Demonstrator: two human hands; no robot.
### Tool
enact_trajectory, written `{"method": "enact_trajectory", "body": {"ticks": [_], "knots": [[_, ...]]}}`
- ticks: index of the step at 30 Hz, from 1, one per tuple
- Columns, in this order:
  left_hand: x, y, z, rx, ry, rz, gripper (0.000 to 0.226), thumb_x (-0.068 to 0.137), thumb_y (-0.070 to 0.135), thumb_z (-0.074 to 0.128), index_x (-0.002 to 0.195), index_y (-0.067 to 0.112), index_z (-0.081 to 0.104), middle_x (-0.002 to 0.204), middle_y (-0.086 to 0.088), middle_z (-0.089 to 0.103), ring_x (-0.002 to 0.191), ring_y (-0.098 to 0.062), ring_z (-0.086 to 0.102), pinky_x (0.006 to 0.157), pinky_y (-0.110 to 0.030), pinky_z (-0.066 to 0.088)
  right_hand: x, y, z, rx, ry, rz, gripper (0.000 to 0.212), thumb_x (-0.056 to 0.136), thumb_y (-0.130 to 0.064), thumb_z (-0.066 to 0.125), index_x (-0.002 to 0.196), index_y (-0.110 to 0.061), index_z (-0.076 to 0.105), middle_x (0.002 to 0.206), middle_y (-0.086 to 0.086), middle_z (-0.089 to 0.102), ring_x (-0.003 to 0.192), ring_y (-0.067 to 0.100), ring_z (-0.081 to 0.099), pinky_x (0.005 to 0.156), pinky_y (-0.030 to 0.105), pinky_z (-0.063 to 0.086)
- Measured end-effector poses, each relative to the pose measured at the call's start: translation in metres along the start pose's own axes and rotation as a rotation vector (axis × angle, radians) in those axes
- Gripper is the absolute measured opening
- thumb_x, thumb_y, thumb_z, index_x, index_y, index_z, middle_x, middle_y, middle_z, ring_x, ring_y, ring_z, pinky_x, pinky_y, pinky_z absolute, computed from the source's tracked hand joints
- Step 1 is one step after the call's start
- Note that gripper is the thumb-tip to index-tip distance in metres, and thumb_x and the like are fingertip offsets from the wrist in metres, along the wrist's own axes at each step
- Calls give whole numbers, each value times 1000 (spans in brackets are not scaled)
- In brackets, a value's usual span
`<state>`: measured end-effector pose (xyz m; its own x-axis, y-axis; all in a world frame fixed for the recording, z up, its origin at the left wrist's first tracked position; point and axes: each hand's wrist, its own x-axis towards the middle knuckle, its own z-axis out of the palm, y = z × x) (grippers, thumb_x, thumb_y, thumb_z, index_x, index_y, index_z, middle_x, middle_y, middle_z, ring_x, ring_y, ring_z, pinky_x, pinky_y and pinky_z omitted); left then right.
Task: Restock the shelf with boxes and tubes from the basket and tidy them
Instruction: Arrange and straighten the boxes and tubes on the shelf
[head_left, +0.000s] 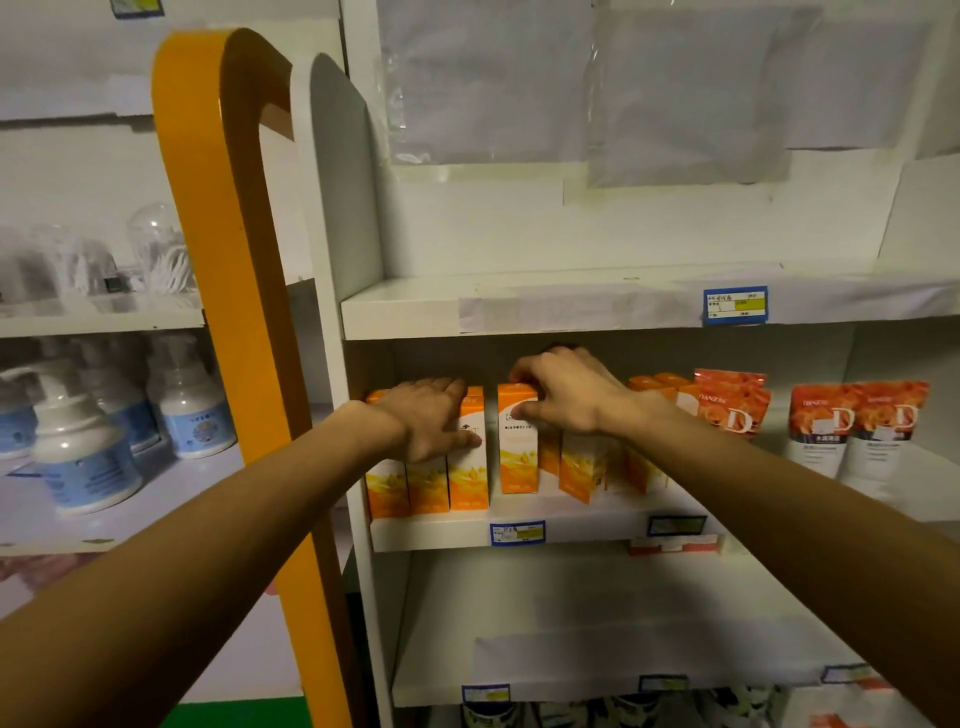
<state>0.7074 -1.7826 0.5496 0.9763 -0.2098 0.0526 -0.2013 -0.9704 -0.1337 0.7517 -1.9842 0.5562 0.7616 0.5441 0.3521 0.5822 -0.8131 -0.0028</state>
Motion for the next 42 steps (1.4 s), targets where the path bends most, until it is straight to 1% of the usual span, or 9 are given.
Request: {"method": "enact_trajectory", "body": {"ticks": [10,14,17,21,24,27,31,37,42], "knots": [[0,-3,-1,14,-9,1,86,95,64,46,159,18,11,164,-6,22,149,-28,26,120,-40,23,10,-7,19,90,45,15,41,93,-39,62,130,-22,58,118,1,68,111,21,61,102,41,45],[1,-1,-1,-29,6,4,85,91,73,40,156,20,23,159,-7,33,143,-29,35,117,-42,30,9,0,16,178,29,37,60,92,-39,64,145,-19,45,136,4,59,122,23,57,103,42,47],[1,0,-3,-35,21,-11,90,90,77,35,157,18,21,161,-7,30,144,-29,33,117,-42,27,6,9,6,223,45,78,70,84,-38,68,147,-20,42,142,4,55,126,24,55,103,40,48],[3,1,-6,-53,93,10,90,91,74,37,158,18,15,163,-5,25,147,-27,28,119,-43,23,-2,30,-9,235,63,123,57,82,-26,66,138,-21,53,135,3,60,121,24,57,99,40,51],[8,4,-4,-46,93,62,87,92,72,37,159,24,9,165,-2,18,149,-26,23,120,-45,20,-5,42,-10,190,35,183,56,84,-34,64,137,-21,53,132,6,62,118,26,60,96,43,53],[14,11,0,-2,85,114,82,94,70,36,159,29,7,166,0,14,151,-26,18,120,-46,17,-3,45,-2,85,19,204,57,88,-46,60,137,-20,52,133,5,61,118,27,59,100,44,49],[16,16,4,18,72,122,81,95,68,38,159,28,8,166,0,17,151,-26,18,122,-45,15,2,42,15,-3,34,206,46,90,-55,54,124,-24,58,119,3,65,112,27,59,105,46,40],[15,13,4,18,90,119,82,95,67,40,159,26,12,163,-3,24,149,-26,23,121,-44,19,5,38,30,-103,97,223,40,93,-47,55,125,-22,58,116,3,67,119,27,55,116,52,24],[17,16,4,-1,88,108,82,95,66,43,159,24,14,162,-5,26,148,-27,27,121,-43,21,2,37,34,-40,172,197,40,93,-44,55,127,-24,58,117,2,67,121,26,55,117,52,20]]}}
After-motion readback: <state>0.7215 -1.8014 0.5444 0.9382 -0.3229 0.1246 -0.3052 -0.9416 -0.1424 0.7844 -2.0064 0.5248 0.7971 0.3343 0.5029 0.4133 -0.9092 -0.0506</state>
